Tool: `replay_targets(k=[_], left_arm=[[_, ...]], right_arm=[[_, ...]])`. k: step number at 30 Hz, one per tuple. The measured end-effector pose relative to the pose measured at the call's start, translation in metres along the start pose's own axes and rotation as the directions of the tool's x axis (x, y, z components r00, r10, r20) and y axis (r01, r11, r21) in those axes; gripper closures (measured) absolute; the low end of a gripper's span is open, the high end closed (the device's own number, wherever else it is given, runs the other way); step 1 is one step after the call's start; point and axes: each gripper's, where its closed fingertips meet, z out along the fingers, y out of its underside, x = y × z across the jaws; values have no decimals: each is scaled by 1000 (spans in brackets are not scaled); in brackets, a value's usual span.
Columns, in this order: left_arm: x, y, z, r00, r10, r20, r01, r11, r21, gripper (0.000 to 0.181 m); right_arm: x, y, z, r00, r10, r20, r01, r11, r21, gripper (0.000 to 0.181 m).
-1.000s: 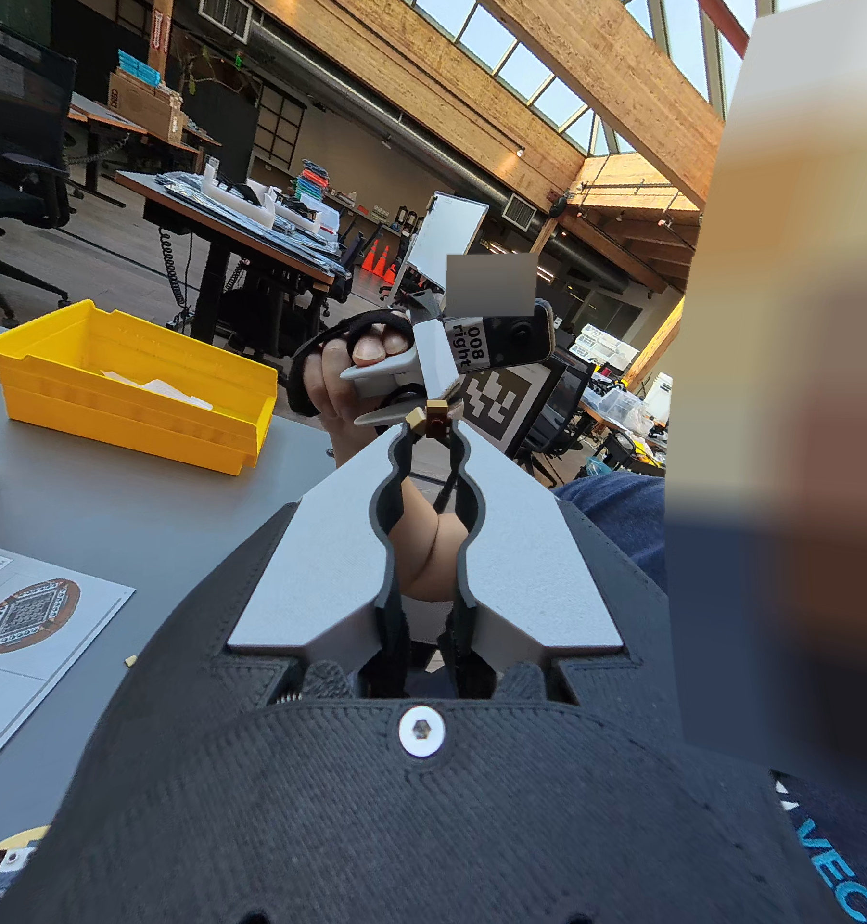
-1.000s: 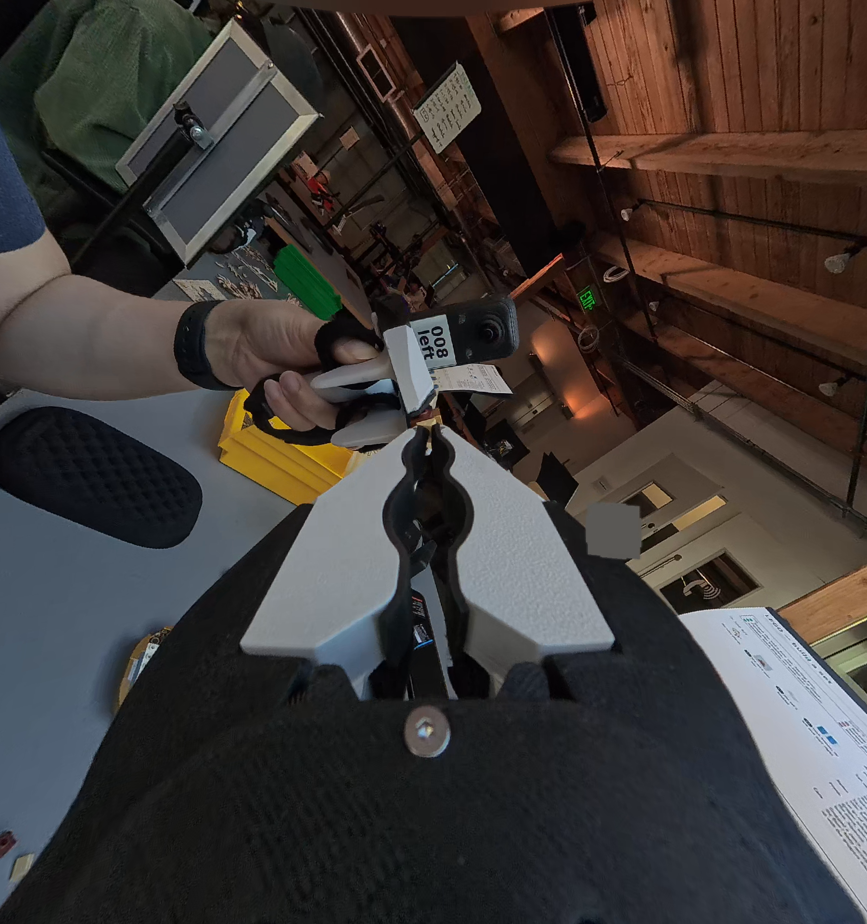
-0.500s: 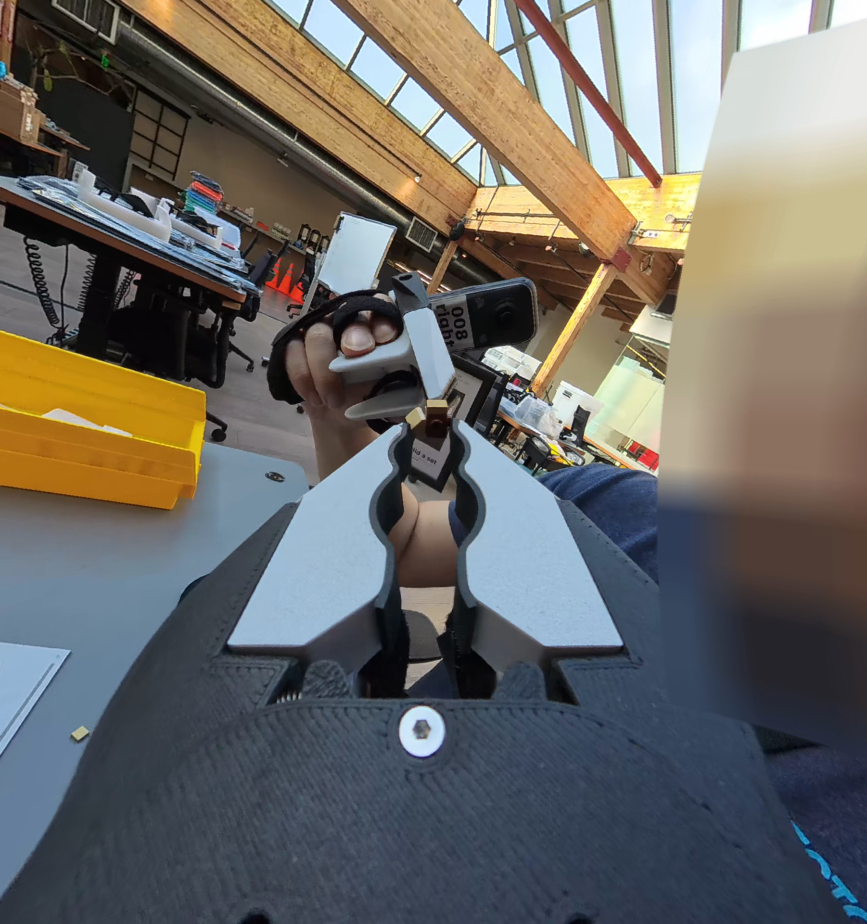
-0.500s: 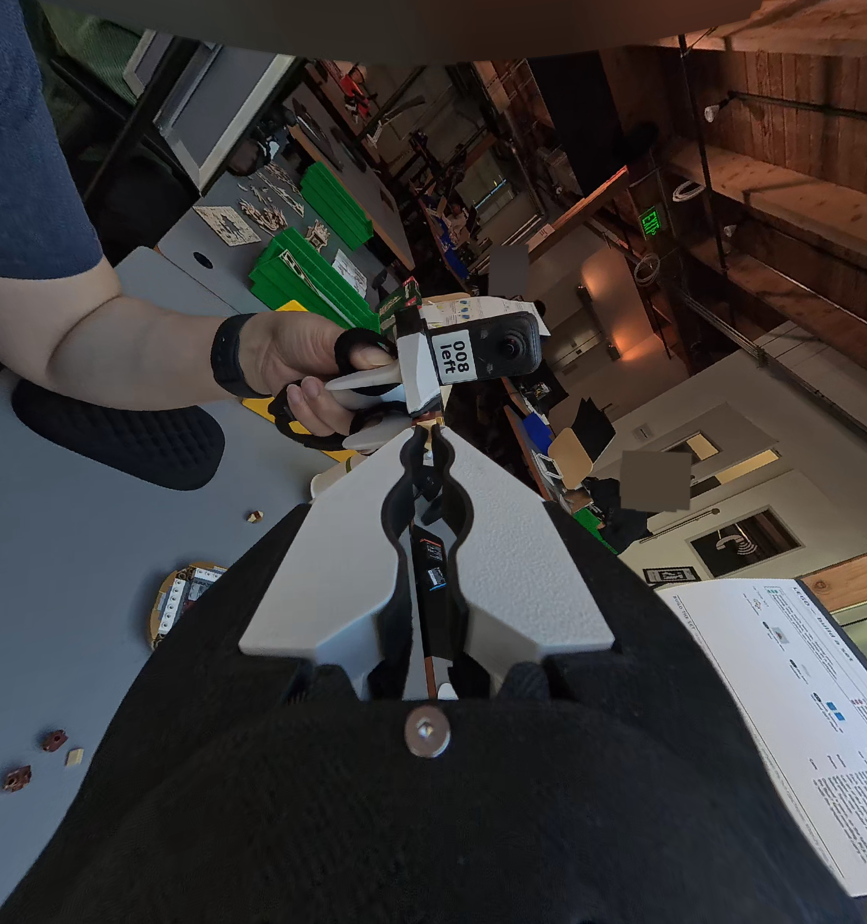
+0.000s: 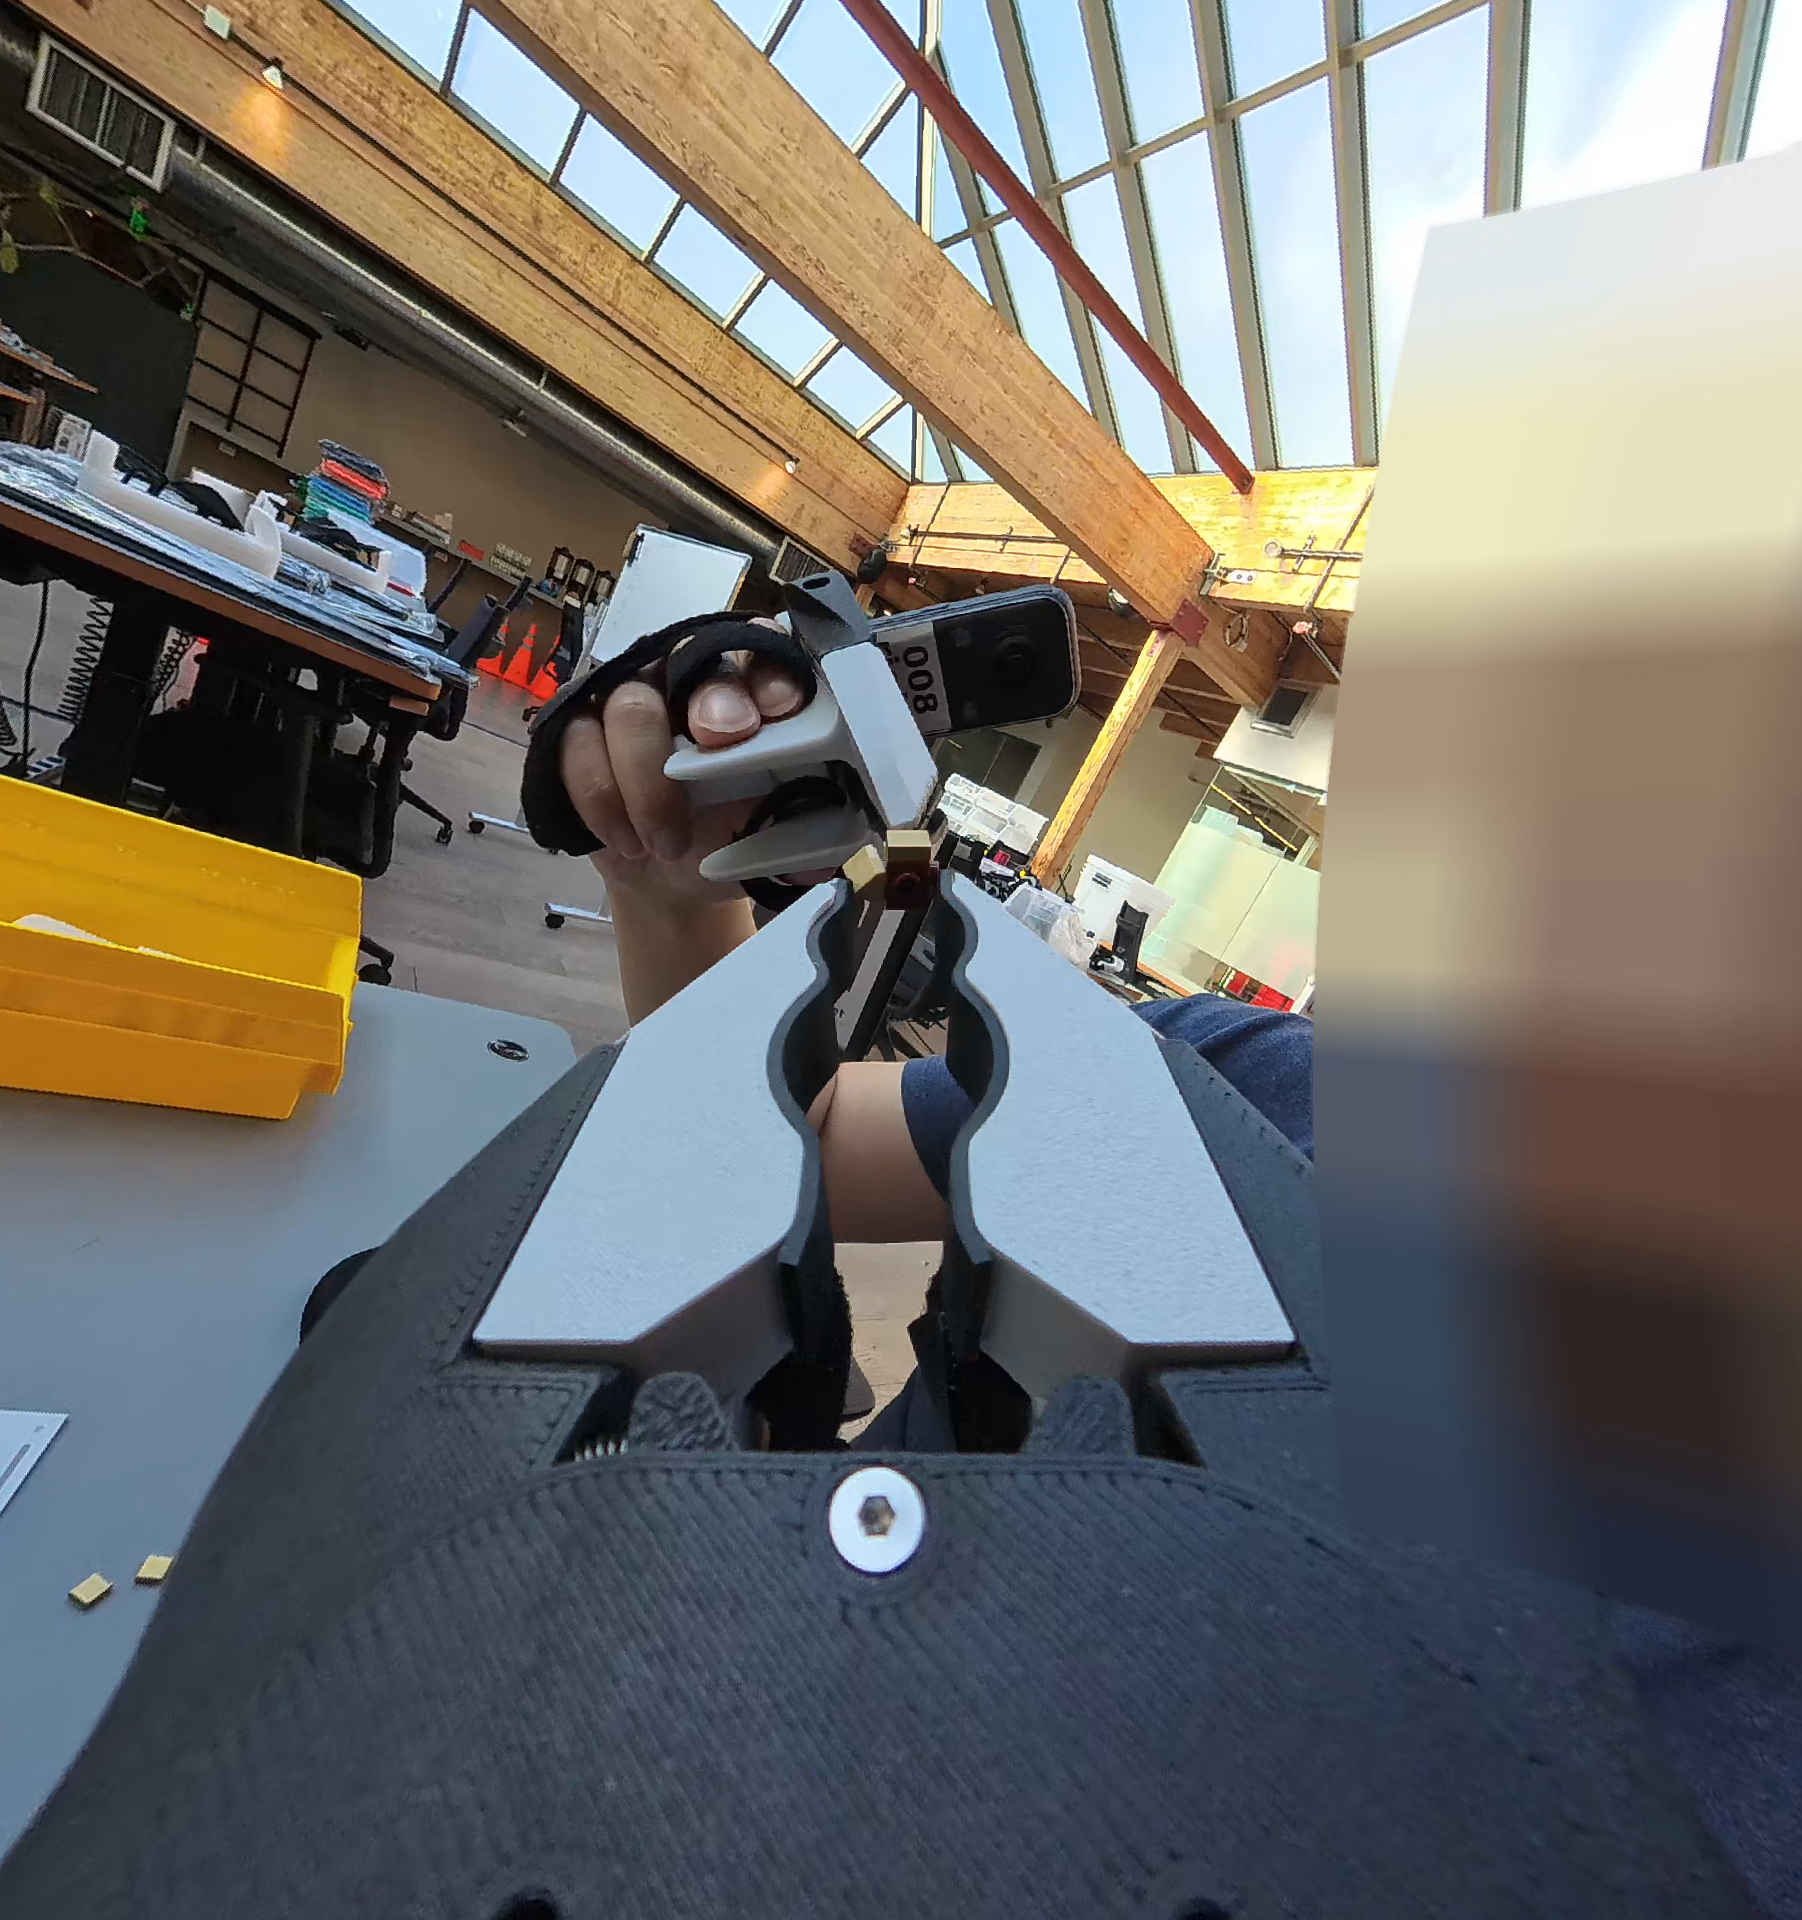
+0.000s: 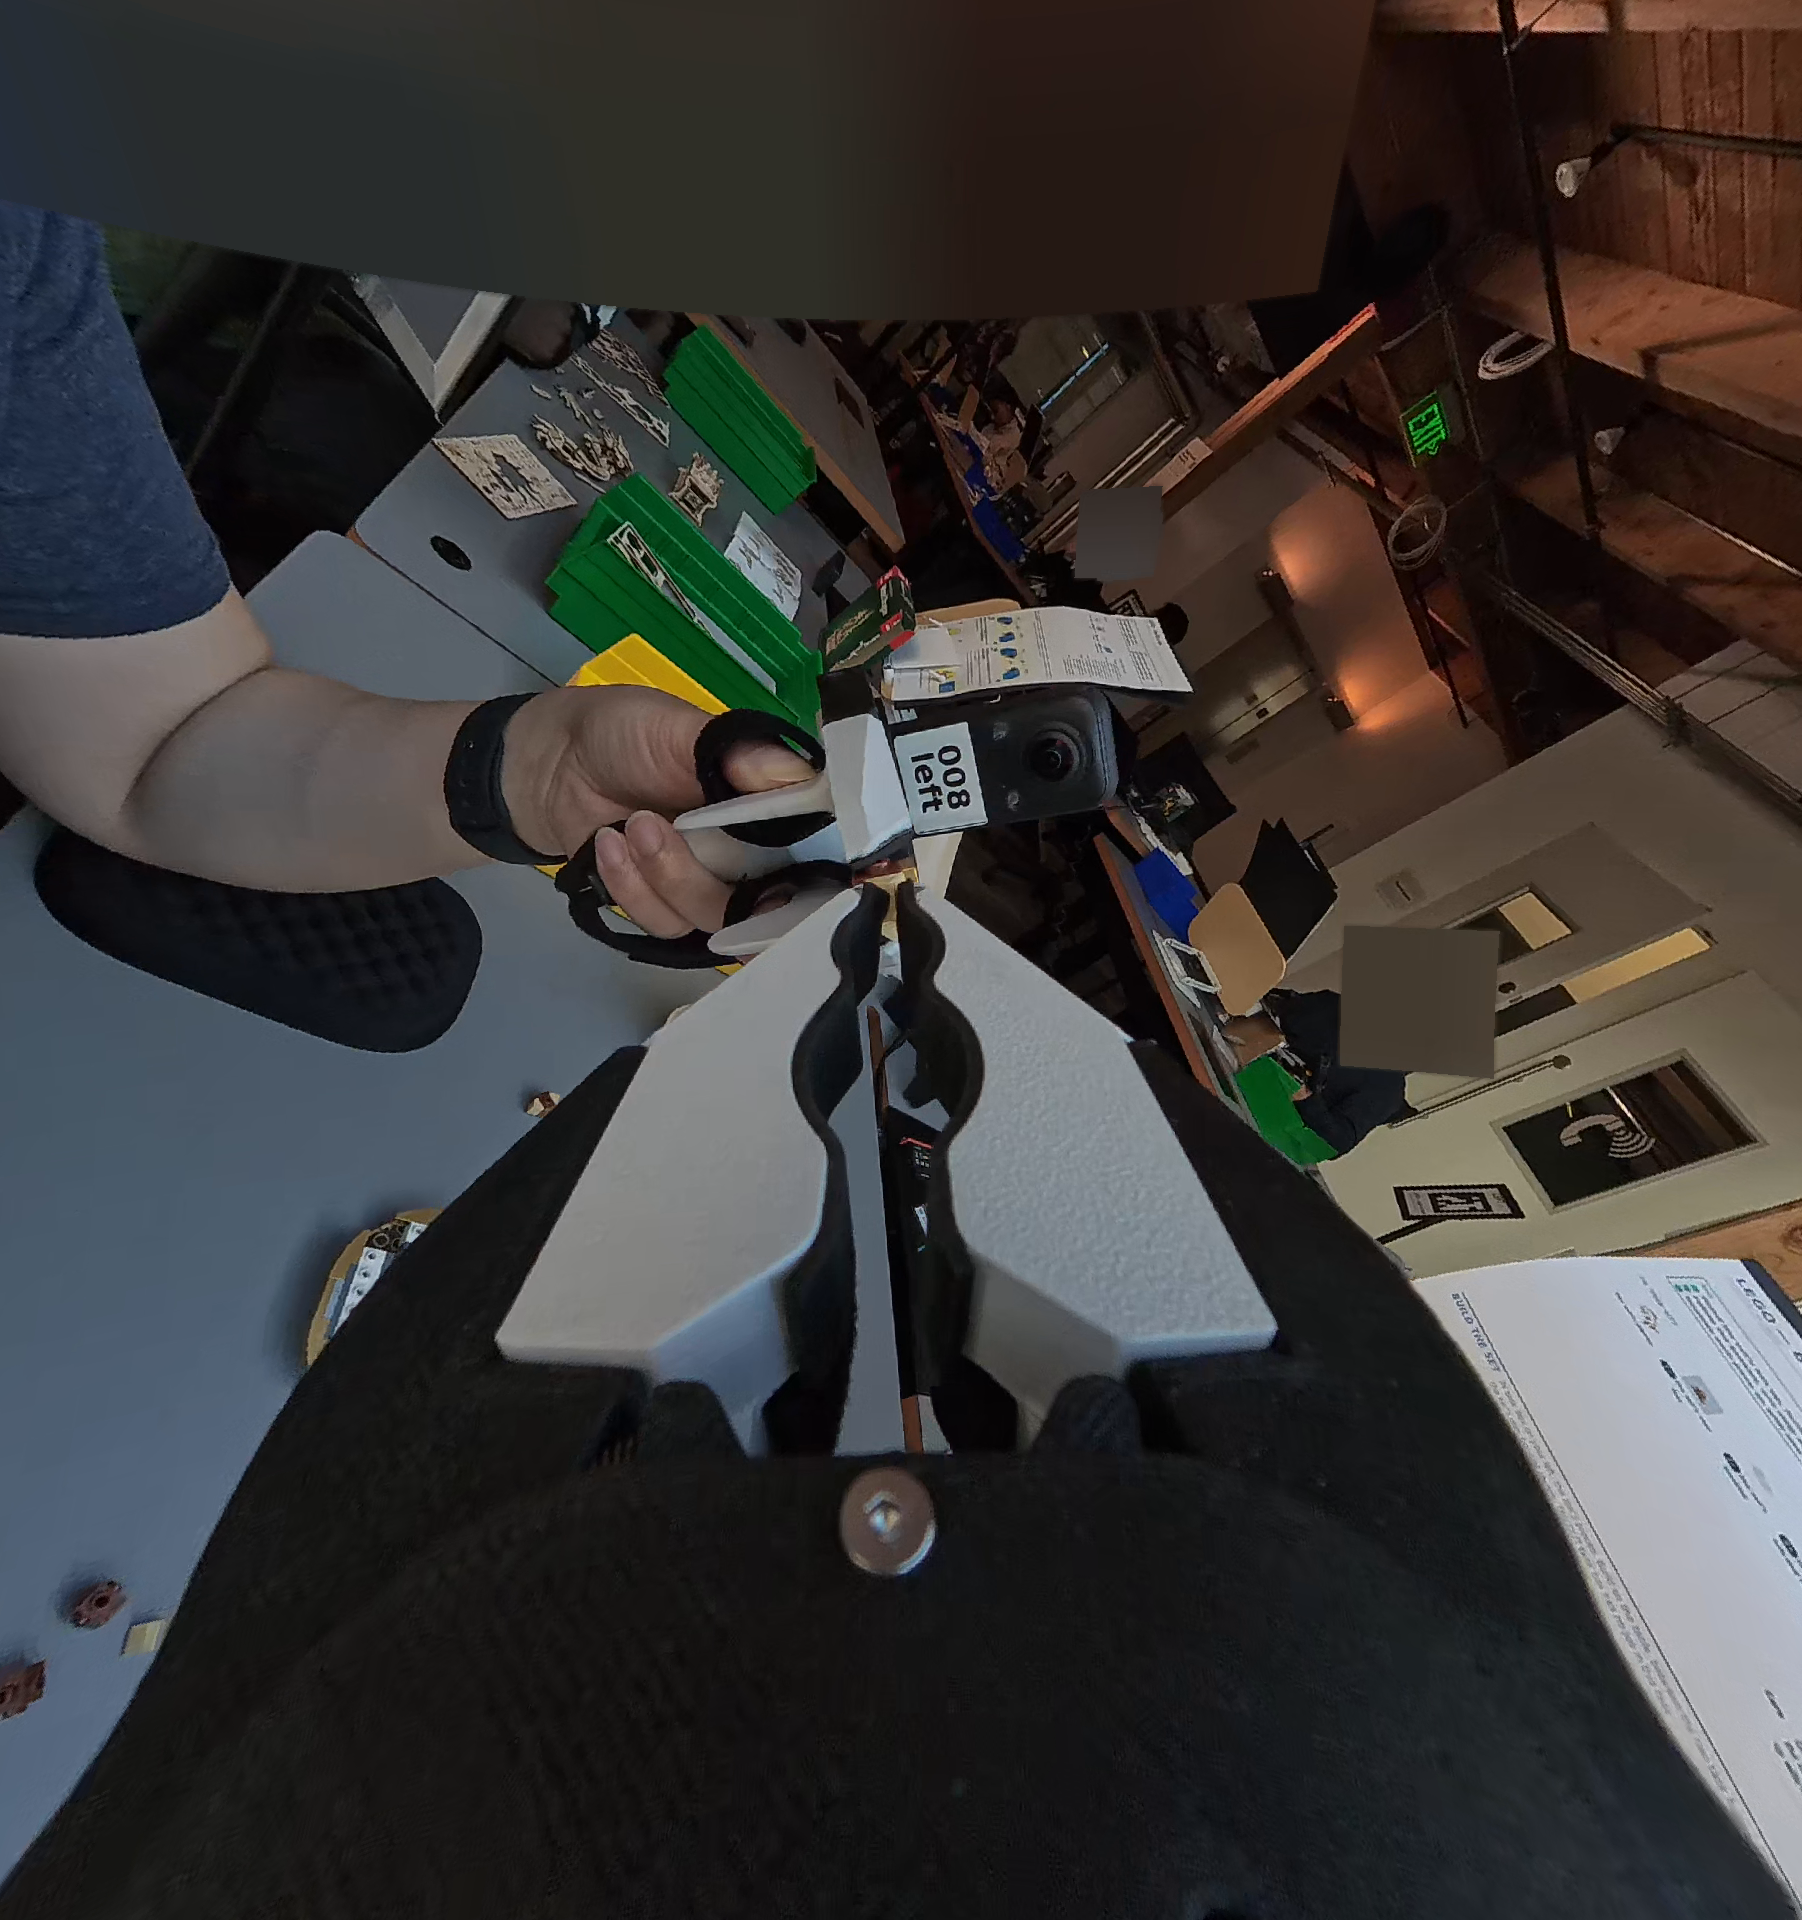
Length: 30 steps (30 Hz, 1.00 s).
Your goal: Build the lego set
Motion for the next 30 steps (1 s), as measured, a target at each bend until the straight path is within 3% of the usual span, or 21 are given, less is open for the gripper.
replay_targets(k=[30], left_arm=[[4, -5, -3, 1000, -1, -11, 1, 999, 50, 169]], right_arm=[[4, -5, 3, 1000, 12, 1, -12, 1000, 18, 178]])
